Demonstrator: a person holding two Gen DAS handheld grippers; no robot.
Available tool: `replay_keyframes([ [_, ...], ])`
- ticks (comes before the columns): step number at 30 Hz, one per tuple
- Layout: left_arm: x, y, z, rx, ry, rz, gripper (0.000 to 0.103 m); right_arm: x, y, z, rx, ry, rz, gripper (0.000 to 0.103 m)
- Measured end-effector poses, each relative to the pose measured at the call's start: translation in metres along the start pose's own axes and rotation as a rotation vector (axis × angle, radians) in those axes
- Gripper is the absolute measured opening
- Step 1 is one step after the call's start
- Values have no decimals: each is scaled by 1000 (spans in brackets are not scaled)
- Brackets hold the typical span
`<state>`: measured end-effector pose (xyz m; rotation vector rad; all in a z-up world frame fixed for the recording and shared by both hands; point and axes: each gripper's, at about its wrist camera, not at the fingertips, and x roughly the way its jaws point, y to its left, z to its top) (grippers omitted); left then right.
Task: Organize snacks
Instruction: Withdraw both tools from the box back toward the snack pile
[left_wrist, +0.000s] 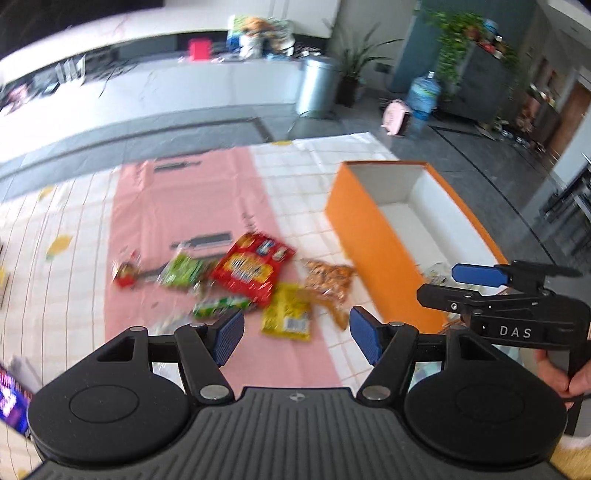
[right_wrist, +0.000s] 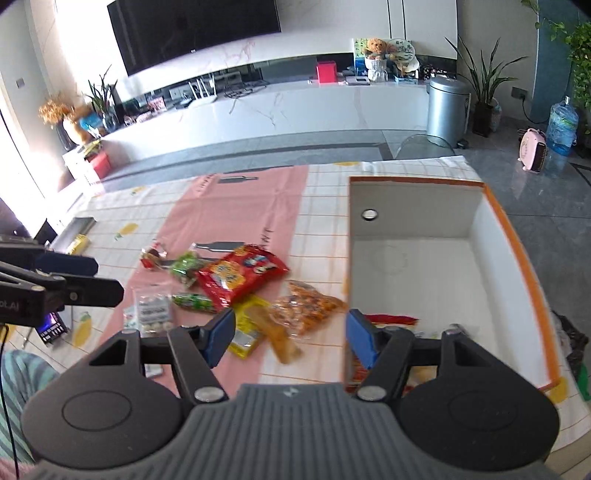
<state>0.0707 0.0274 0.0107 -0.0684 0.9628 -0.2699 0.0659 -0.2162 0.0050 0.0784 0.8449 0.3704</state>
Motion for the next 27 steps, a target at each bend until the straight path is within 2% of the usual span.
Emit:
replay_keyframes([
  [3,3,20,-14,-28,35,28,77,13,20,-13,20,-6,16,64],
  [6,12,40,-28,-70,76,95,77,29,32,-28,52,9,18,63],
  [10,31,66,-46,-181,104,173,77,49,42,-43,72,29,-17,58],
  [13,41,78,-51,-241,95,176,77,66,42,-47,76,53,-25,58],
  [19,62,81,-46,-248,76,183,77,88,36,-45,85,55,-50,56],
  [23,84,88,-46,-257,75,211,77,103,35,-46,31,36,-99,55],
  [27,102,97,-45,-268,96,198,77,126,36,-44,-33,48,-157,53],
])
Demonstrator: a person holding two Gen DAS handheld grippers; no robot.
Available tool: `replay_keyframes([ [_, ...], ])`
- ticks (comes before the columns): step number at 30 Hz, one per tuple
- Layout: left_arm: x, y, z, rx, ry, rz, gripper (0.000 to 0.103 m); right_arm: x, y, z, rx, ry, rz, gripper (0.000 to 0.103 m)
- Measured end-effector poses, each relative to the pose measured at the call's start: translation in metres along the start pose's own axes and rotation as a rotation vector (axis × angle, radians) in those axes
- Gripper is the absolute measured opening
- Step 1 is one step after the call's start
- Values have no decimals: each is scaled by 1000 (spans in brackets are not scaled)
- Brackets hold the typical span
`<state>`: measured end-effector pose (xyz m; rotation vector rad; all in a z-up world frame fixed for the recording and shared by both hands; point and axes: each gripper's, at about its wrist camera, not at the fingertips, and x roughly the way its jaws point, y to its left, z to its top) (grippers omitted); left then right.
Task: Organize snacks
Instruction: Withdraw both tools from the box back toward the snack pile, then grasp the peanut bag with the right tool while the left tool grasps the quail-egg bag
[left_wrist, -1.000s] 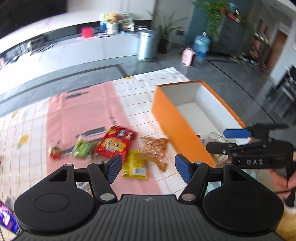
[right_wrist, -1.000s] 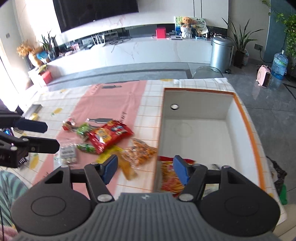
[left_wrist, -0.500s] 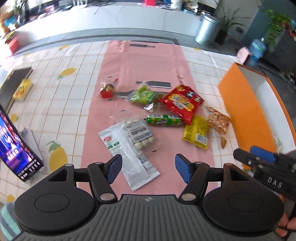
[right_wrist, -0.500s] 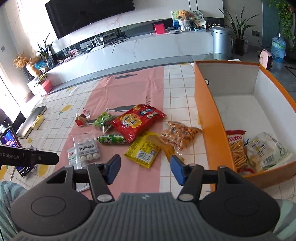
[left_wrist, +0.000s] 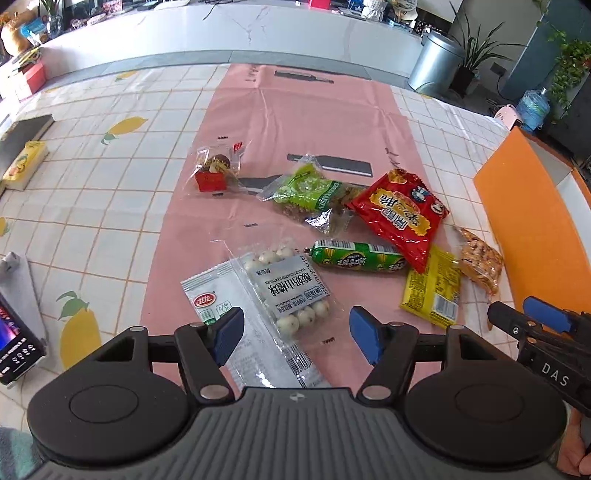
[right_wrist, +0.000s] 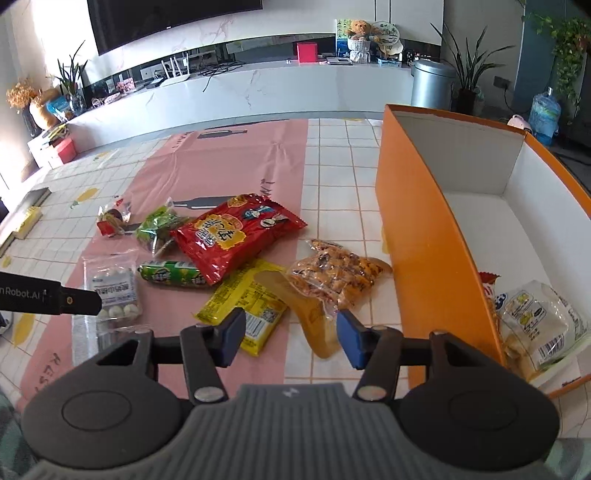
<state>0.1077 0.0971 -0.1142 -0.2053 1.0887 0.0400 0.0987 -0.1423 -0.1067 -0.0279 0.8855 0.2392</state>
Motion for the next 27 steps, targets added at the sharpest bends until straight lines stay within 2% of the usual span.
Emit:
replay_keyframes([
  [2,7,3,2,-14,-4,-4,78,10,2,3,-36,1,-25,52],
  [5,19,8,6,-18,-14,6,84,26,6,8,-99,1,-58,60],
  [9,34,15,10,-31,-3,21,84,44,10,14,-177,3,-76,62],
  [13,40,16,12,-30,-25,25,84,55,13,17,-243,6,-99,63],
  [18,44,13,12,-14,-55,38,86,63,10,15,-237,12,-88,61],
  [21,46,9,12,-3,-68,40,86,63,16,14,-257,-2,-105,56],
  [24,46,4,11,21,-79,41,80,61,28,10,-327,-8,-148,38],
  [25,46,3,11,26,-82,41,77,61,32,9,-344,-7,-162,30],
  [27,43,2,10,33,-96,44,68,58,36,7,-360,-9,-176,21],
])
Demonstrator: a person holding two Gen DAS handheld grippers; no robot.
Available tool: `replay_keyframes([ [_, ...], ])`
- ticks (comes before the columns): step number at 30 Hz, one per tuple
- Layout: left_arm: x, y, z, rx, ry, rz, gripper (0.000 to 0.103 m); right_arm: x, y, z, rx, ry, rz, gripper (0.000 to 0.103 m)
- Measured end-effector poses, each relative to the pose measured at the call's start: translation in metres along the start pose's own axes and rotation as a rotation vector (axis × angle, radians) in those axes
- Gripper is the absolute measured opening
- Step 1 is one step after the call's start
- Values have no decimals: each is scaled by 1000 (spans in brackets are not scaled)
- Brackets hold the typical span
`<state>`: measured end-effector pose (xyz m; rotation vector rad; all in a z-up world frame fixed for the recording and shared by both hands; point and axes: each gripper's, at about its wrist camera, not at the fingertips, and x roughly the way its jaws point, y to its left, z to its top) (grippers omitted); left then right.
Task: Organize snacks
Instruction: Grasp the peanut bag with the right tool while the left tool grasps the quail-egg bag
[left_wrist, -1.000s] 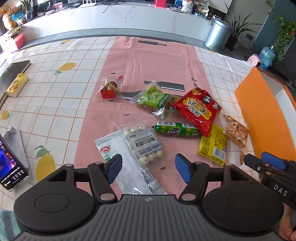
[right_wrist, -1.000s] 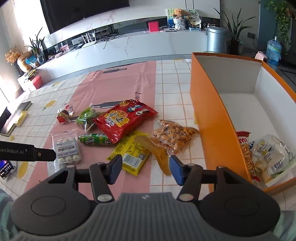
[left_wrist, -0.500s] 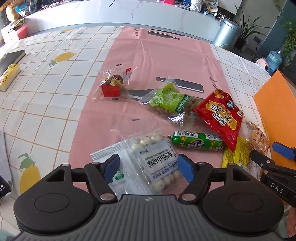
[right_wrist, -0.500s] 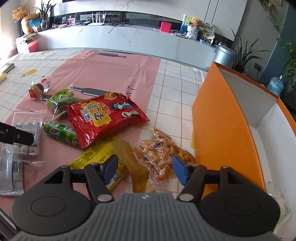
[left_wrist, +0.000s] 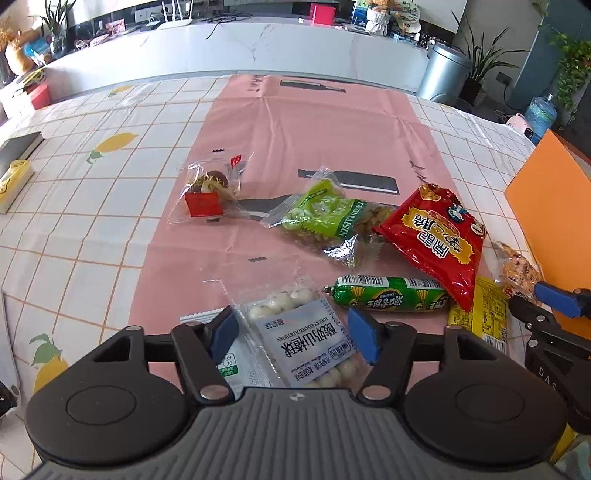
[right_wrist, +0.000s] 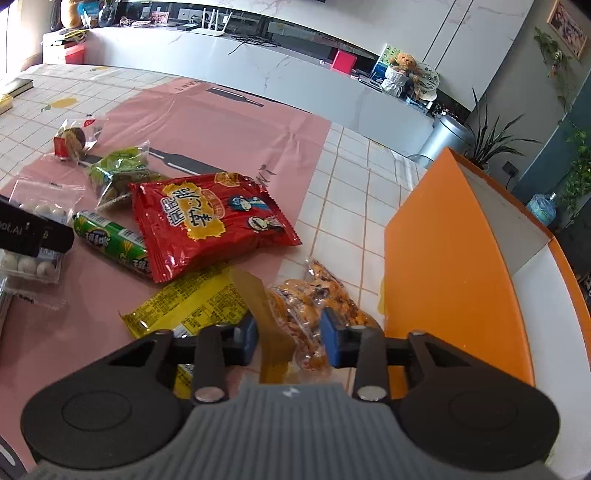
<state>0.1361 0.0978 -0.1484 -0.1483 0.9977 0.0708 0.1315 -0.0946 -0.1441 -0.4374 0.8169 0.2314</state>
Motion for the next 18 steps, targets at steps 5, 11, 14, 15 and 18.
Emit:
replay_keyframes([
  [5,-7,4,1,-26,-7,-16,42,-6,4,1,-6,12,5,6],
  [11,-19,10,0,-80,-4,-68,27,-31,7,6,-4,-31,9,0],
  [14,-26,8,-4,-80,16,-106,24,-44,9,8,18,-35,51,0],
  [15,-29,6,-6,-75,24,-120,23,-48,11,8,23,-29,71,0],
  [18,-35,3,-11,-59,54,-171,21,-60,24,3,-8,-24,116,0],
])
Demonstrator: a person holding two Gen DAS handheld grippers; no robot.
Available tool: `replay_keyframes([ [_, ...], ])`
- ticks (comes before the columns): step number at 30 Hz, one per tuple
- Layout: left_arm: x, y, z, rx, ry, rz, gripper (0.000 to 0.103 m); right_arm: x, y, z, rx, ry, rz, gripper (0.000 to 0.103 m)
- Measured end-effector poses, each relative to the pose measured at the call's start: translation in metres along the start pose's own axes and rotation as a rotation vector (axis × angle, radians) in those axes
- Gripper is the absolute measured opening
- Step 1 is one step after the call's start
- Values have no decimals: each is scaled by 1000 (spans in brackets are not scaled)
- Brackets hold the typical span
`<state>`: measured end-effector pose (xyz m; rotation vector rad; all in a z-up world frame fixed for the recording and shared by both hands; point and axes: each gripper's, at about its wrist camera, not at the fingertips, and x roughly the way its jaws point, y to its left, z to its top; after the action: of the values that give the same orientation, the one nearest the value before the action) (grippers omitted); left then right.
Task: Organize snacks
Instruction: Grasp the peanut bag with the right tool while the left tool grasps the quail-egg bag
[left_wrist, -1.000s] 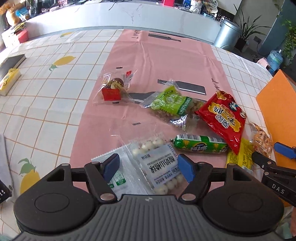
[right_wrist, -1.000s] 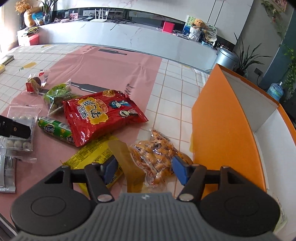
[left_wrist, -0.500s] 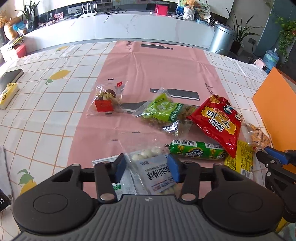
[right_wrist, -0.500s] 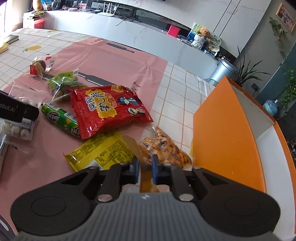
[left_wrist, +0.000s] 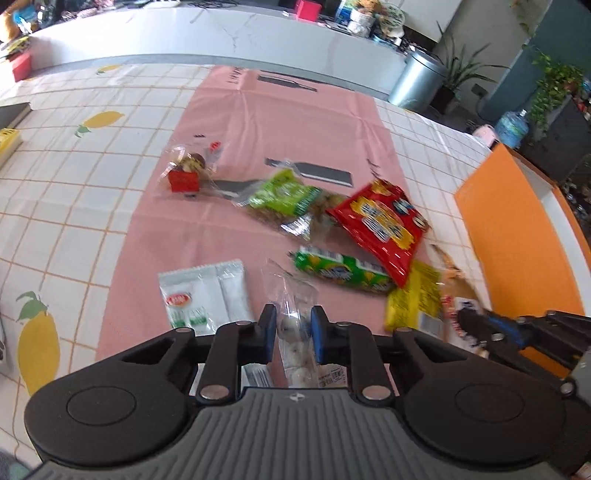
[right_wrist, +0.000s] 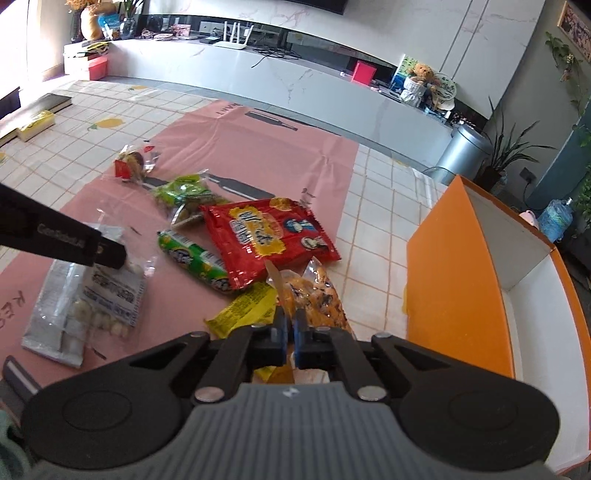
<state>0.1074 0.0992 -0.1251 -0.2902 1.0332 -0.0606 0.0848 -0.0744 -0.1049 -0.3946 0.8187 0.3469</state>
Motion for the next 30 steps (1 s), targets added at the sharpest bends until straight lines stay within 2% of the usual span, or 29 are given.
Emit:
replay_keyframes([
  [5,-8,-8,-13,50,59,-42,20,-13,13,-19,-32,32,48,0],
  [11,-3,-14,-23,65,91,-49,22,-15,6,-38,58,89,116,4],
  [16,4,-12,-25,49,113,0,27,-15,-5,-47,169,112,188,18],
  [17,5,-11,-26,47,119,6,29,-17,-7,-48,186,114,197,19],
  [19,6,-11,-28,41,124,-5,37,-22,-13,-49,227,114,221,33],
  [20,6,-12,-28,41,127,-8,45,-25,-17,-49,257,114,236,36],
  [25,7,-17,-27,46,131,-10,62,-36,-44,-50,461,101,297,51],
  [26,7,-17,-27,41,132,-11,65,-36,-48,-50,495,95,288,51],
  [28,8,-17,-26,34,132,-8,67,-31,-57,-50,559,97,241,58],
  [30,8,-18,-26,34,132,-6,70,-23,-62,-50,607,117,197,59],
])
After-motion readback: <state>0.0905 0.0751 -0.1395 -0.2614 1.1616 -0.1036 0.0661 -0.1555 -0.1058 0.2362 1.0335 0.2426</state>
